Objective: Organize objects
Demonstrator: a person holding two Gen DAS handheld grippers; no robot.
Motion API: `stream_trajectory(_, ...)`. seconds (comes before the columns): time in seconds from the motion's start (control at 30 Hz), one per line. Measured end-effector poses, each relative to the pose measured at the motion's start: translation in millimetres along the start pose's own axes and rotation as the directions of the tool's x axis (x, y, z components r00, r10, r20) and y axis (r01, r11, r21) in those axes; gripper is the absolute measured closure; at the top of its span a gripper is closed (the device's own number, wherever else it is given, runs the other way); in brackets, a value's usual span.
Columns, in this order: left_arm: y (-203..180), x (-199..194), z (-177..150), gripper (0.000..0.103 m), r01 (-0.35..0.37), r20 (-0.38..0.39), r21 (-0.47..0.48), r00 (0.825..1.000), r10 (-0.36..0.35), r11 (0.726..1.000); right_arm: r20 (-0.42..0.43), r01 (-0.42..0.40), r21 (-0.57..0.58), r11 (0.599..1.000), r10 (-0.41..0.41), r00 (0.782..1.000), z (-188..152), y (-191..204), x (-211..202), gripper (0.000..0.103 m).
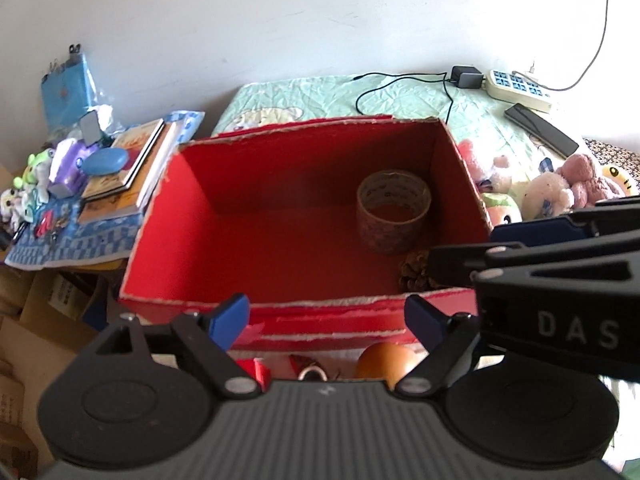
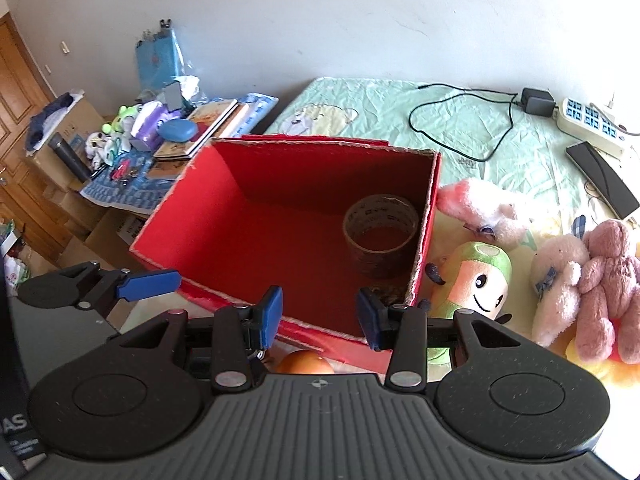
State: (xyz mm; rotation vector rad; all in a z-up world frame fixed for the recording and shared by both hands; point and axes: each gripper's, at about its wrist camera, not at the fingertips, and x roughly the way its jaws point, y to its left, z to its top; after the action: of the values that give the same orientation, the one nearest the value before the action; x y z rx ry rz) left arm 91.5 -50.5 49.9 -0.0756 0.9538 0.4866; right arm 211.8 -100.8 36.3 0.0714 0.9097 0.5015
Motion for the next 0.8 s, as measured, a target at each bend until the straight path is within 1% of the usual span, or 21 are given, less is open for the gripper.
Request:
stream_trajectory(0.13, -2.4, -3.4, -6.9, 0.013, -0.016, -0.010, -0.011, 1.000, 0.016, 1.000, 0.010, -0.022, 0.009, 1.000, 0.022, 1.000, -6.2, 0.4, -5.6, 0.059)
stream_trajectory(0.4, -3.7, -1.8, -21.3, 0.012, -0.042, -0.045, -0.036, 0.998, 0.040, 0.998, -0.006, -0.058, 0.063, 0.996, 0.059, 0.998, -20.2, -2.5, -3.8, 0.059)
stream_trajectory(0.57, -4.9, 3.3, -31.8, 0.012, -0.065, -0.076, -0.039, 0.995, 0.062, 0.997, -0.006, -0.066, 0.085, 0.994, 0.067, 0.998, -33.4, -0.8, -2.5, 0.059)
stream_trajectory(0.7, -4.9, 8.8, -42.0, 0.012, -0.076, -0.101, -0.035, 0.992, 0.072, 0.997, -0.013, -0.086, 0.131, 0.988, 0.089, 0.996, -45.6, -1.7, 1.6, 0.059)
stream_trajectory(0.8, -2.5, 13.9, -50.4, 0.012, -0.074, -0.120, -0.041, 0.990, 0.069, 0.996, -0.021, -0.085, 0.166, 0.982, 0.089, 0.996, -55.5, -4.5, 7.2, 0.059)
